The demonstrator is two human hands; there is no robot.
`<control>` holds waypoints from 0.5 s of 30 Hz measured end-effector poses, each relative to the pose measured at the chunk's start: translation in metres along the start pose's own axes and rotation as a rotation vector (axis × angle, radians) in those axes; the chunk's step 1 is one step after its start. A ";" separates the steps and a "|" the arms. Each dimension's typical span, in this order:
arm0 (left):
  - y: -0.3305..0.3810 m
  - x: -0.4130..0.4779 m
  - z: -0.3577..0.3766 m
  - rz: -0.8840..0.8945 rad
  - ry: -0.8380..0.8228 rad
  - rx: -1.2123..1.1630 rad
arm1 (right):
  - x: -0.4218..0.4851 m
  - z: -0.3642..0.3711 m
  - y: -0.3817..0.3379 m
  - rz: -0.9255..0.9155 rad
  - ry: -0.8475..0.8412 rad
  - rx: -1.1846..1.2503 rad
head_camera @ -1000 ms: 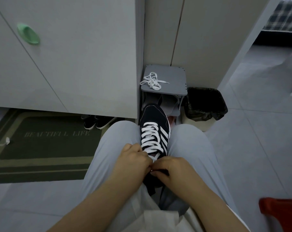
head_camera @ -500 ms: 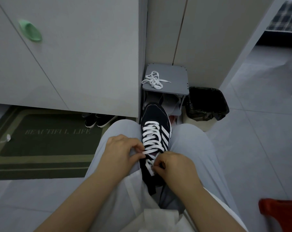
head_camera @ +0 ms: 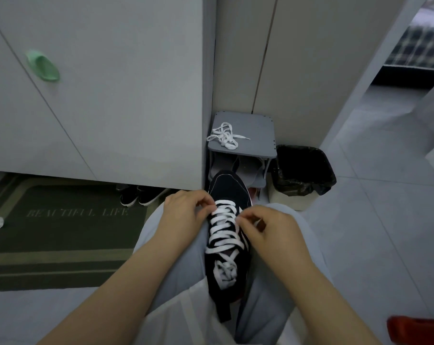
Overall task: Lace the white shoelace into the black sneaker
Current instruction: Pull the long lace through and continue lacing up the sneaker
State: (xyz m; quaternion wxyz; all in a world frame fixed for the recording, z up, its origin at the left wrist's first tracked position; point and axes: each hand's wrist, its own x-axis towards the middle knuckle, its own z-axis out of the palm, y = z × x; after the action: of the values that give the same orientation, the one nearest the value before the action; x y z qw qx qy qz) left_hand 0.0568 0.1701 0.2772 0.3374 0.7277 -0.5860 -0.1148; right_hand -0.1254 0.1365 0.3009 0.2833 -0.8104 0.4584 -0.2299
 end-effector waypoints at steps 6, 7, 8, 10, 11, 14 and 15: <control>-0.002 -0.002 0.003 0.017 -0.035 0.018 | 0.028 0.027 0.008 0.154 0.048 0.134; -0.002 -0.003 0.003 0.016 -0.041 0.029 | 0.030 0.031 0.009 0.157 0.049 0.139; -0.001 -0.003 0.003 0.014 -0.046 0.045 | 0.032 0.034 0.010 0.153 0.049 0.145; -0.002 -0.003 0.004 0.006 -0.054 0.086 | 0.033 0.037 0.012 0.136 0.054 0.184; -0.002 -0.003 0.004 -0.004 -0.053 0.101 | 0.032 0.037 0.013 0.130 0.061 0.197; -0.004 -0.001 0.005 -0.036 -0.032 0.127 | 0.029 0.036 0.015 0.128 0.068 0.216; -0.003 -0.001 0.005 -0.040 -0.025 0.127 | 0.028 0.036 0.016 0.130 0.073 0.230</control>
State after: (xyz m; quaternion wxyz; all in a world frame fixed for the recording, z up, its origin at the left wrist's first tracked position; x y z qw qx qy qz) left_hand 0.0563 0.1698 0.2714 0.2809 0.7577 -0.5816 -0.0932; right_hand -0.0988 0.1146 0.2670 0.3717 -0.7323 0.4905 -0.2915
